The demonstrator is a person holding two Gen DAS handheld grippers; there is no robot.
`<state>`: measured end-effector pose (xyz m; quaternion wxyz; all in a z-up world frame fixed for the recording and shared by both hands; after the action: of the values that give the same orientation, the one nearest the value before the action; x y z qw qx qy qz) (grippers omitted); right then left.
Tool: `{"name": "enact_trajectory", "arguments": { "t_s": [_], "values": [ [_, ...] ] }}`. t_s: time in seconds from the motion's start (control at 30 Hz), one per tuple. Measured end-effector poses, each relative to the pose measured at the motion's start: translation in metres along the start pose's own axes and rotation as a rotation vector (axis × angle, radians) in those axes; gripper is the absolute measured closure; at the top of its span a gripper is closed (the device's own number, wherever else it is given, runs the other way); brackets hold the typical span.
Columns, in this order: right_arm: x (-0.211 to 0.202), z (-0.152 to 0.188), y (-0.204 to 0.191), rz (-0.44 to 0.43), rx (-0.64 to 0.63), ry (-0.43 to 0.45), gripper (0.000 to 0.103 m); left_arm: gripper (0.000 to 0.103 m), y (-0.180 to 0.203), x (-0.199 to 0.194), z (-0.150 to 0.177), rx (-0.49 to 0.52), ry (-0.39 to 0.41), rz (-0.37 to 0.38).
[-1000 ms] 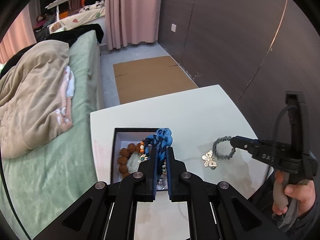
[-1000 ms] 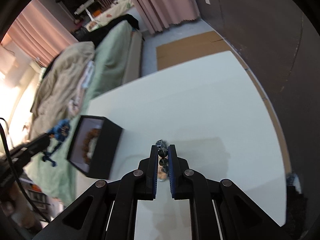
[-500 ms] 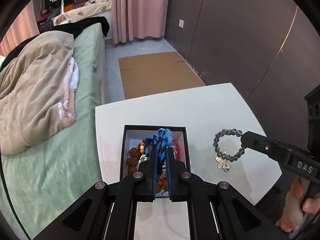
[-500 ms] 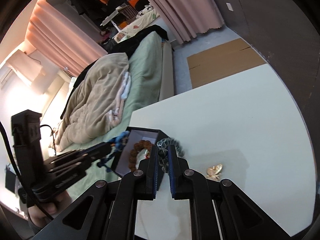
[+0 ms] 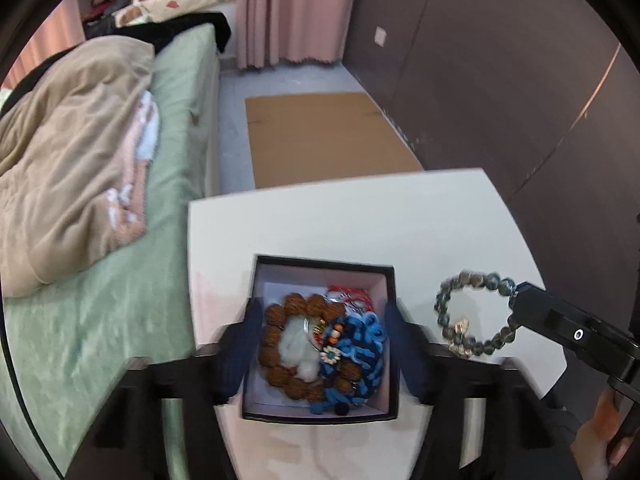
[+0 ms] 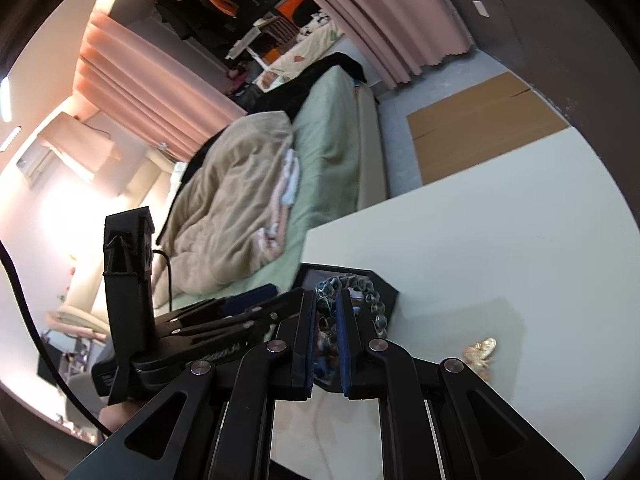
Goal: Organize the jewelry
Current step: 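Lower the grey bead bracelet into the box and open the right tool, then grasp the gold butterfly brooch with the left tool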
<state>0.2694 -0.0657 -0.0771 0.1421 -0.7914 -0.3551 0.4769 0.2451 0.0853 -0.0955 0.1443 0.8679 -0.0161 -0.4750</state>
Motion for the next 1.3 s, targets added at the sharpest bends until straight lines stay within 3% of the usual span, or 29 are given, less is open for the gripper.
{"name": "enact_trajectory", "arguments": {
  "t_s": [0.3, 0.47, 0.5, 0.53, 0.6, 0.87, 1.0, 1.3],
  "values": [
    [0.019, 0.001, -0.033, -0.108, -0.015, -0.014, 0.092, 0.033, -0.025, -0.034, 0.0, -0.035, 0.039, -0.014],
    [0.035, -0.004, -0.052, -0.119, -0.038, -0.014, 0.091, 0.033, -0.032, -0.051, 0.003, -0.042, 0.054, -0.029],
    [0.041, -0.003, -0.054, -0.124, -0.032, -0.04, 0.081, 0.033, -0.032, -0.054, 0.004, -0.041, 0.056, -0.032],
    [0.044, -0.002, -0.053, -0.125, -0.022, -0.063, 0.055, 0.033, -0.033, -0.057, 0.004, -0.04, 0.059, -0.035],
    [0.044, -0.001, -0.046, -0.077, 0.0, -0.056, 0.028, 0.033, -0.033, -0.062, 0.006, -0.038, 0.063, -0.037],
    [0.009, 0.003, -0.011, 0.005, 0.032, -0.018, 0.027, 0.033, -0.022, -0.064, 0.011, -0.022, 0.061, -0.018],
    [-0.006, 0.001, 0.006, 0.032, 0.046, -0.017, 0.012, 0.033, -0.01, -0.059, 0.013, -0.001, 0.048, -0.004],
    [-0.035, 0.001, 0.045, 0.123, 0.043, -0.016, 0.011, 0.033, 0.028, -0.04, 0.013, 0.05, 0.015, 0.036]
  ]
}}
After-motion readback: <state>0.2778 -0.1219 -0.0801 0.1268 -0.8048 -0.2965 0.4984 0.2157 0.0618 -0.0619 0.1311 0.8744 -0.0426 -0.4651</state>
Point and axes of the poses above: each gripper's, at about its wrist camera, not at the fingertips, and x roughly the way its jaws point, y to its right, z to its underside, the point moved 5 cm from there along x, roughly the way its jaws point, and after that the axes turned 9 degrees about z, right-handed, at the moved point
